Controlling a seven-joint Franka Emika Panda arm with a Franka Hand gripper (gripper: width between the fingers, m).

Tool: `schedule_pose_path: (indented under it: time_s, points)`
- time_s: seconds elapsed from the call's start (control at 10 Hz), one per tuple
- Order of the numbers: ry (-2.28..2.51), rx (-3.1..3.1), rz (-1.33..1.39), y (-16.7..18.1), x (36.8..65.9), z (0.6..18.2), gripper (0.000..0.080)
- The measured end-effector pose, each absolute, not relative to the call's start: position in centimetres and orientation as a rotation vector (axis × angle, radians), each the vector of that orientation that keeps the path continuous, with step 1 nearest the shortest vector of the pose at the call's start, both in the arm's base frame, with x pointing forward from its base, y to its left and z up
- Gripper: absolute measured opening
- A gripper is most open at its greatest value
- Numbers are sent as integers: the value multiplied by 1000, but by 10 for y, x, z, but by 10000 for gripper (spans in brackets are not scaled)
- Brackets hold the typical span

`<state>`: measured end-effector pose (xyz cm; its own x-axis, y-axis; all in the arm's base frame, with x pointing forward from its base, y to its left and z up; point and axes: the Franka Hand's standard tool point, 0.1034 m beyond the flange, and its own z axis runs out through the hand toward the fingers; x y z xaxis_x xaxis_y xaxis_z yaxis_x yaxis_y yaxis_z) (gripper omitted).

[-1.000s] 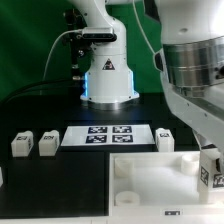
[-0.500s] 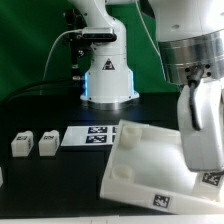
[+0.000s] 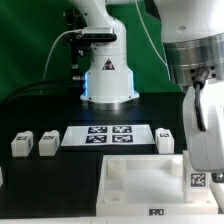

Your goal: Assemble one leg

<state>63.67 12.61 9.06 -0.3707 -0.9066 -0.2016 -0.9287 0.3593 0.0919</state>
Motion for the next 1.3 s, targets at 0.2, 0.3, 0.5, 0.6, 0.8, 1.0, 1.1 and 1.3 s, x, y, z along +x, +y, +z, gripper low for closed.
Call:
schedule_pose_path:
  time_s: [0.2,0.3,0.5,0.6,0.8,1.0,1.1,1.3]
  points:
    - [2489,-1696,289,126,637,90,644]
    - [2487,-1698,288,127,637,90,644]
    - [2469,-1723,292,128,636,92,649]
    - [2439,-1759,297,131,635,98,649]
    - [2399,-1769,276,133,641,118,649]
    - [2400,-1771,278,133,640,116,649]
    - [2400,-1772,278,133,640,116,649]
    - [2400,-1772,278,133,640,116,649]
